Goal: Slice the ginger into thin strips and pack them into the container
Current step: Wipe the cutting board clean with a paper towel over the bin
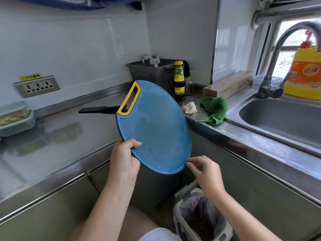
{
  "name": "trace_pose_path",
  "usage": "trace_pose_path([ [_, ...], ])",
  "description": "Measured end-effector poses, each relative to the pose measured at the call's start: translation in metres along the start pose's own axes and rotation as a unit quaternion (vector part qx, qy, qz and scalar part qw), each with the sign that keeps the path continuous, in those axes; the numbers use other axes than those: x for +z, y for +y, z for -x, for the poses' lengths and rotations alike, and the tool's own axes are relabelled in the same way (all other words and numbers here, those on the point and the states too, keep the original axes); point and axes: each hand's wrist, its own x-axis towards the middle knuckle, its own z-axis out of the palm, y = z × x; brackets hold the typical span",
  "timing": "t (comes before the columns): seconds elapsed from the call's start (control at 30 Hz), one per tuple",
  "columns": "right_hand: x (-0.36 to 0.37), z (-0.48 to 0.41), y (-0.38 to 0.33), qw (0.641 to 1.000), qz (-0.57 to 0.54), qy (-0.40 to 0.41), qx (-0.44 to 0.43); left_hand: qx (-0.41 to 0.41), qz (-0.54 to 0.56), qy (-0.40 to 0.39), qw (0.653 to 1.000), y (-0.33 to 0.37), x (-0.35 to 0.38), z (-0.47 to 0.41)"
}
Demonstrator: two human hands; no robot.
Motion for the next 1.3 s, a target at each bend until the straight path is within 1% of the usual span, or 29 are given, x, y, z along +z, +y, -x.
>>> trace_pose_path([
  [0.13, 0.003, -0.004, -0.003, 0.999, -0.011, -0.006, 0.030, -0.002, 0.013, -0.002, 1.000, 0.002, -0.001, 0.002],
  [0.2, 0.001, -0.009, -0.006, 0.999, -0.006, -0.027, 0.046, -0.001, 0.009, -0.007, 1.000, 0.003, -0.001, 0.003],
  [0.27, 0.000, -0.016, -0.010, 0.995, 0.004, -0.064, 0.077, -0.002, 0.000, -0.020, 1.000, 0.004, -0.001, 0.004],
  [0.33, -0.002, -0.024, -0.011, 0.989, 0.038, -0.103, 0.097, -0.003, -0.002, -0.030, 1.000, 0.003, -0.001, 0.004],
  [0.47, 0.003, -0.031, -0.012, 0.980, 0.071, -0.152, 0.107, -0.009, 0.005, -0.023, 1.000, 0.001, -0.004, 0.003],
  [0.53, 0.005, -0.029, -0.009, 0.966, 0.103, -0.211, 0.106, -0.008, 0.008, -0.017, 1.000, 0.001, -0.006, 0.000],
  [0.6, 0.008, -0.027, 0.004, 0.940, 0.180, -0.262, 0.121, -0.004, 0.014, 0.000, 1.000, 0.002, -0.009, -0.004],
  [0.67, 0.007, -0.024, 0.021, 0.923, 0.248, -0.257, 0.140, 0.005, 0.016, 0.009, 1.000, 0.006, -0.012, -0.007],
  [0.73, 0.004, -0.020, 0.035, 0.917, 0.284, -0.237, 0.150, 0.018, 0.009, 0.004, 1.000, 0.008, -0.013, -0.008],
  [0.83, 0.001, -0.014, 0.044, 0.913, 0.315, -0.230, 0.122, 0.020, 0.005, 0.005, 1.000, 0.008, -0.015, -0.009],
  [0.93, 0.004, -0.010, 0.052, 0.924, 0.303, -0.217, 0.083, 0.002, 0.023, 0.025, 0.999, 0.008, -0.021, -0.012],
  [1.0, 0.003, -0.009, 0.054, 0.927, 0.304, -0.206, 0.081, -0.009, 0.046, 0.038, 0.998, 0.010, -0.026, -0.014],
  [1.1, -0.001, -0.009, 0.049, 0.922, 0.328, -0.189, 0.081, -0.005, 0.076, 0.036, 0.996, 0.017, -0.032, -0.015],
  [1.17, -0.004, -0.013, 0.042, 0.928, 0.324, -0.181, 0.042, 0.007, 0.089, 0.031, 0.996, 0.023, -0.035, -0.018],
  [1.23, -0.008, -0.022, 0.026, 0.942, 0.288, -0.176, 0.001, 0.013, 0.102, 0.026, 0.994, 0.028, -0.037, -0.022],
  [1.3, -0.016, -0.035, -0.002, 0.957, 0.251, -0.141, -0.036, 0.014, 0.116, 0.026, 0.993, 0.031, -0.040, -0.027],
])
